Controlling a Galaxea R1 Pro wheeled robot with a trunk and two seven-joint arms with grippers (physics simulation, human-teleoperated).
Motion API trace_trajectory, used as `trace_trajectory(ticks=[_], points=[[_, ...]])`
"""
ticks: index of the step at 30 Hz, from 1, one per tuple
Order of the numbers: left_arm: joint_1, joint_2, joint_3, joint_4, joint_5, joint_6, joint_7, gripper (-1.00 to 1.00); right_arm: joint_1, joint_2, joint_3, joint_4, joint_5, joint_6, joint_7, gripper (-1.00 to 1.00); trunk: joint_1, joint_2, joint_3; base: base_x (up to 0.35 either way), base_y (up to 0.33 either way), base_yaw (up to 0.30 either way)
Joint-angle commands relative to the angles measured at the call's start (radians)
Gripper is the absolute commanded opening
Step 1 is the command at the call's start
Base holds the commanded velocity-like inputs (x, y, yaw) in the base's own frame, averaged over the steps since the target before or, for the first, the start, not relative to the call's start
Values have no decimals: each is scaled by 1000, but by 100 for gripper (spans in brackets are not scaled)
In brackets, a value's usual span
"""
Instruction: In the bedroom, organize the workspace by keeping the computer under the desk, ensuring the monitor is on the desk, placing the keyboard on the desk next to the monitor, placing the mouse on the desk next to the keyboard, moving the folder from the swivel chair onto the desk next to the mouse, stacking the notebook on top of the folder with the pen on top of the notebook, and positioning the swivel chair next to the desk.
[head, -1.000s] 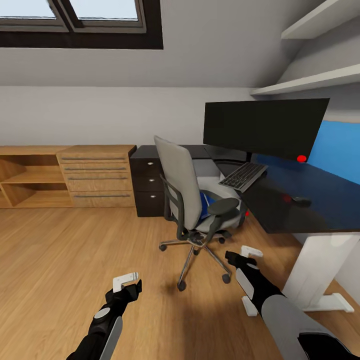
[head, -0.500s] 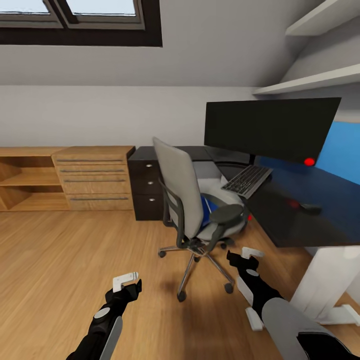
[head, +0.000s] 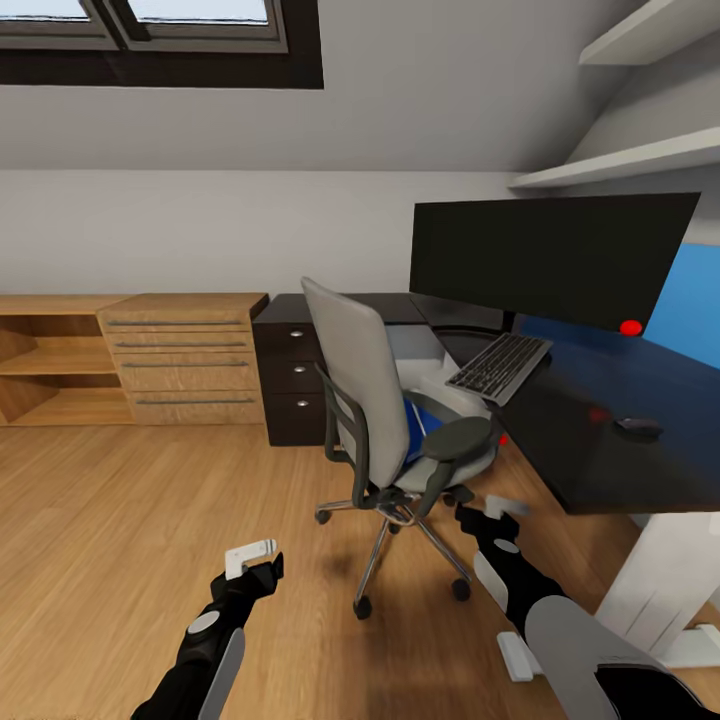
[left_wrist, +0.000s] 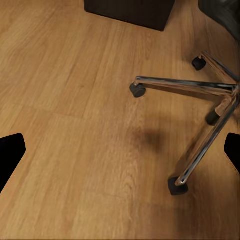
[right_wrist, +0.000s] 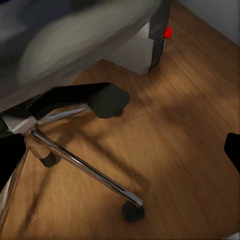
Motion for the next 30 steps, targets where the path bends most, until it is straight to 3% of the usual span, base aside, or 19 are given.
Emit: trace_trajectory(ticks=[1,10,14,19,23,30], points=[[0,0,-1,-8,11,4,7,100,-1,1,-3,1,-9,-6,0,100,4,-8,-4,3,0,0],[0,-2,-1,-20,12,5,7,100,-1,0,-3,-2,-12,-3,-1,100,38,-71,-32,0,0,0],[0,-1,0,-27,11,5,7,100,-6,-7,-5,-8,-14,70,-1,100,54,-99,-45,0,0,0],[0,0,0,-43,10,6,8,100,-28,-28,-6,-9,-18,111,0,100,54,-99,-45,0,0,0],[0,1,1,-49,8,7,9,100,-41,-38,-9,1,-56,90,4,100,54,-99,-45,0,0,0],[0,4,26,-47,8,8,10,100,-42,-13,-5,-1,-64,57,33,100,54,-99,-45,1,0,0]])
